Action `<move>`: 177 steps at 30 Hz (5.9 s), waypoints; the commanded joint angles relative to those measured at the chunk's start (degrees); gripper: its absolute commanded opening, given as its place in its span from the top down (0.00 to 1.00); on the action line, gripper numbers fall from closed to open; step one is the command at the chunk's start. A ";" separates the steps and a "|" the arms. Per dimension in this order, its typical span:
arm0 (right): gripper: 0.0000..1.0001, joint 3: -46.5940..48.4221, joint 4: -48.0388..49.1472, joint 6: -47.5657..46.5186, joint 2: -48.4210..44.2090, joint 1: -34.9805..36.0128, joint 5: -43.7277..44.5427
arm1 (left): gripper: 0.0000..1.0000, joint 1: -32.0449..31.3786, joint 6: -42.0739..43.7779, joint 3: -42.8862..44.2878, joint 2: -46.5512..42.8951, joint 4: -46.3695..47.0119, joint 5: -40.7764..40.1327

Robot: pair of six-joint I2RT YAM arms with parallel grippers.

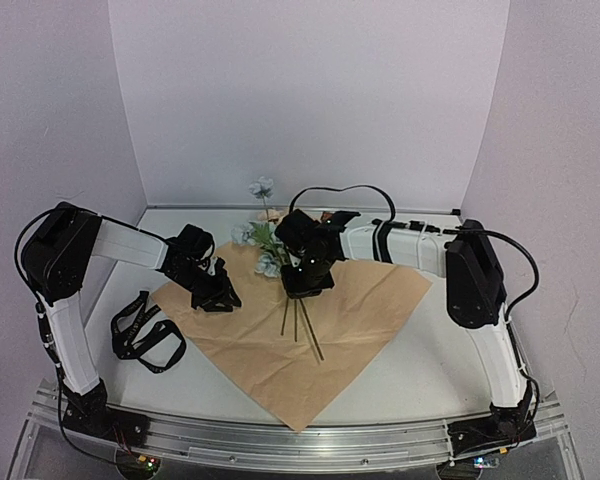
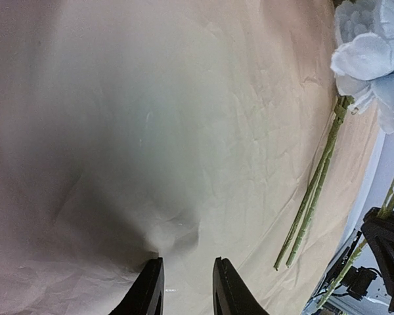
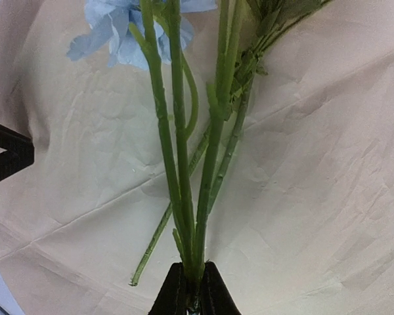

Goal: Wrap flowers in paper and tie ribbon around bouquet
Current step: Adjust the fake flower on the flattened wrapping paper, then pick up the bottom corner of the flattened wrapping paper from the center of the board, then fold the bottom corner of the flattened wrapping paper at the center of the board.

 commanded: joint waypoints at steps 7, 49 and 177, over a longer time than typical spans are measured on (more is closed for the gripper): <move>1.00 5.02 6.71 1.70 -3.64 -2.90 5.73 | 0.72 0.15 0.67 -1.26 0.56 0.35 -0.37; 0.97 12.49 7.19 9.14 12.24 -9.13 -0.01 | 0.72 0.92 1.70 1.38 2.39 -1.52 -0.28; 1.00 -10.12 16.07 -53.78 -7.91 9.89 21.28 | 0.62 0.75 2.03 2.32 -24.71 -9.98 -7.29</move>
